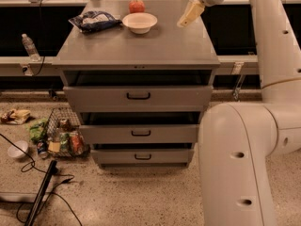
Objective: Move paper bowl near apple
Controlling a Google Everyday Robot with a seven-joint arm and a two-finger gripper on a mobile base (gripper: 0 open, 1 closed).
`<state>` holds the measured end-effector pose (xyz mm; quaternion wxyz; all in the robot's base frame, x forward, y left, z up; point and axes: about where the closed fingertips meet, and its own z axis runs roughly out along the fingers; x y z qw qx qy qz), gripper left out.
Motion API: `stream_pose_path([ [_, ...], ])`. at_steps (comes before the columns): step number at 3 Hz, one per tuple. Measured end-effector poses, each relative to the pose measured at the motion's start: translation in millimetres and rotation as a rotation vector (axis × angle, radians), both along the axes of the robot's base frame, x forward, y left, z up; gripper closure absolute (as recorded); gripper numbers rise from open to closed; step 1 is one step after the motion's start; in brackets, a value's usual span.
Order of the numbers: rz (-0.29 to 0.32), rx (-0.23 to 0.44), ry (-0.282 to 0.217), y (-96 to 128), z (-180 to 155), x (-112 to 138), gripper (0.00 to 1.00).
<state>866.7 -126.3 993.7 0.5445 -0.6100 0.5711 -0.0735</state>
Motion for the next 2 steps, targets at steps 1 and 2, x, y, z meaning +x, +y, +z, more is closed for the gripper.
stream_pose_path([
  [1,0.035,0.050,0.179,4.4,-12.9,-36.3,0.00],
  [2,0.060,0.148,0.395,11.8,-39.6,-71.1,0.02],
])
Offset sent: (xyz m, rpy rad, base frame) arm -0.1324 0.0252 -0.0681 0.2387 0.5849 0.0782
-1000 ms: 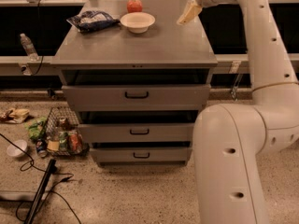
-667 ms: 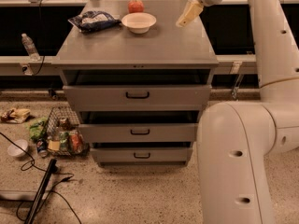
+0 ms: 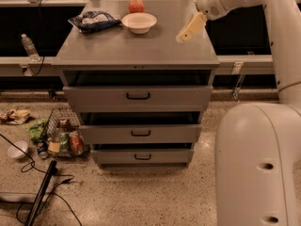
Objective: Move paper bowl near apple
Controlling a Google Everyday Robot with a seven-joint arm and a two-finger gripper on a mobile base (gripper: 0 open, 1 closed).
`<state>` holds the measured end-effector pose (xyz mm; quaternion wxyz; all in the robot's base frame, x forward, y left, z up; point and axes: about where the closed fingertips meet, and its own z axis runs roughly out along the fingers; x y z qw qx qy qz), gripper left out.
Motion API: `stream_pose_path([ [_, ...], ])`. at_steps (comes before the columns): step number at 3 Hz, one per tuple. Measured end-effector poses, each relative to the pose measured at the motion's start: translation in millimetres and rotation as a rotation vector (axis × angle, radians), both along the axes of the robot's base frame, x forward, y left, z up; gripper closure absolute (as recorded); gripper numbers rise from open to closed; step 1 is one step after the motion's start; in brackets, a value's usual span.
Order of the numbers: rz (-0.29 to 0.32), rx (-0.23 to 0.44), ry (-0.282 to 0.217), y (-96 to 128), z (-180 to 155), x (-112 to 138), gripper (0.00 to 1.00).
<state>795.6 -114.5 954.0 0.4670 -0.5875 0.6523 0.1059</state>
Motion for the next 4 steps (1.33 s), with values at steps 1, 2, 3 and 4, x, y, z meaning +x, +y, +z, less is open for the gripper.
stream_pose_path([
  [1,-0.056,0.097,0.124,7.3,-20.0,-7.5,0.23],
  [2,-0.160,0.203,0.204,30.8,-36.5,-8.3,0.55],
  [3,-0.185,0.257,0.204,51.0,-44.9,-9.8,0.78],
  [4,-0.185,0.259,0.210,57.0,-52.3,-8.6,0.99],
])
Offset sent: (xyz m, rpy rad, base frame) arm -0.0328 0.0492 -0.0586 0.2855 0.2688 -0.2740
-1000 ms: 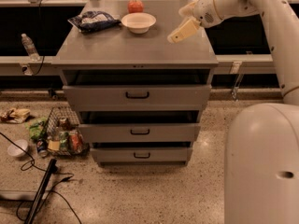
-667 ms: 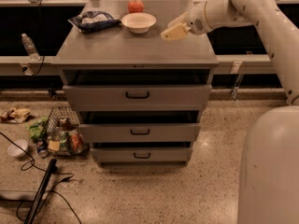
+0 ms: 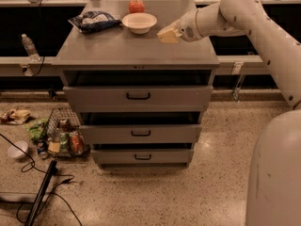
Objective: Move paper bowl near apple
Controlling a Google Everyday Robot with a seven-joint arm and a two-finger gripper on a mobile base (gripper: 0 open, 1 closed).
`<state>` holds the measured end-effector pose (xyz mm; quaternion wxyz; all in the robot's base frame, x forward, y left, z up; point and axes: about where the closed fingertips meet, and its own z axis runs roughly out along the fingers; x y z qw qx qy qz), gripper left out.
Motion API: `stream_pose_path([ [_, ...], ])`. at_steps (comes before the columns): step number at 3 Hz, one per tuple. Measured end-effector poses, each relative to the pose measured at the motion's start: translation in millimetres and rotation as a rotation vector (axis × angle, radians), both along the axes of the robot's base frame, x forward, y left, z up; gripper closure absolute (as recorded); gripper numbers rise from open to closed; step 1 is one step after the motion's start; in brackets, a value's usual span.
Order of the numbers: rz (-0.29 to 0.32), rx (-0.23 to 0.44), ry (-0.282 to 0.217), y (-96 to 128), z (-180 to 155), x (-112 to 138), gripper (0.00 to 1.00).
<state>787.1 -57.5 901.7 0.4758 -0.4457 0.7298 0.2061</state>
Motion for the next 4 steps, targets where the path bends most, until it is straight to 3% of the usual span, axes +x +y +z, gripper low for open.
stream_pose_path([
  [1,-0.024,0.066,0.010,16.9,-4.8,15.7,1.00],
  [2,-0.106,0.185,0.013,35.8,-6.0,52.4,1.00],
  [3,-0.146,0.228,0.019,49.5,-9.8,73.3,1.00],
  [4,-0.143,0.215,0.044,70.4,-27.5,93.0,1.00],
])
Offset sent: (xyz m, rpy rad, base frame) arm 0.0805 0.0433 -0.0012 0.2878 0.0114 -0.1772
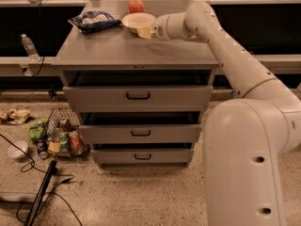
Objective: Move paper bowl near apple
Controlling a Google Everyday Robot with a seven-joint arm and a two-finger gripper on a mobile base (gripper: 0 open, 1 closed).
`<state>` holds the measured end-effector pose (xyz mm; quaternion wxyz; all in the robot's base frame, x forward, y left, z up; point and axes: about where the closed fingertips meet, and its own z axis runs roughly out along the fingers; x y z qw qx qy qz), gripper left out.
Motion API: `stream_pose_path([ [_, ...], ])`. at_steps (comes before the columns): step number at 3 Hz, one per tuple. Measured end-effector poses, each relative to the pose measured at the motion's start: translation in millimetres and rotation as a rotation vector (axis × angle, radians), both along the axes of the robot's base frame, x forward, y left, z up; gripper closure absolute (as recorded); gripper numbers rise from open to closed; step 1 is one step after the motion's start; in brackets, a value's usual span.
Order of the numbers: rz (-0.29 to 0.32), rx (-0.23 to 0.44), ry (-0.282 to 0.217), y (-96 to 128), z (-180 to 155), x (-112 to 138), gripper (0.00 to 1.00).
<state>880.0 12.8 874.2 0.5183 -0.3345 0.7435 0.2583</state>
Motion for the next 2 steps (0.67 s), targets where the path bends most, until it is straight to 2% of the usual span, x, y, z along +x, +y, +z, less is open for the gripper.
stream_pose_path([
  [1,-0.003,-0.020,0.014,17.7,-17.7,24.7,1.00],
  [2,-0.009,-0.020,-0.004,28.7,-20.2,43.3,1.00],
])
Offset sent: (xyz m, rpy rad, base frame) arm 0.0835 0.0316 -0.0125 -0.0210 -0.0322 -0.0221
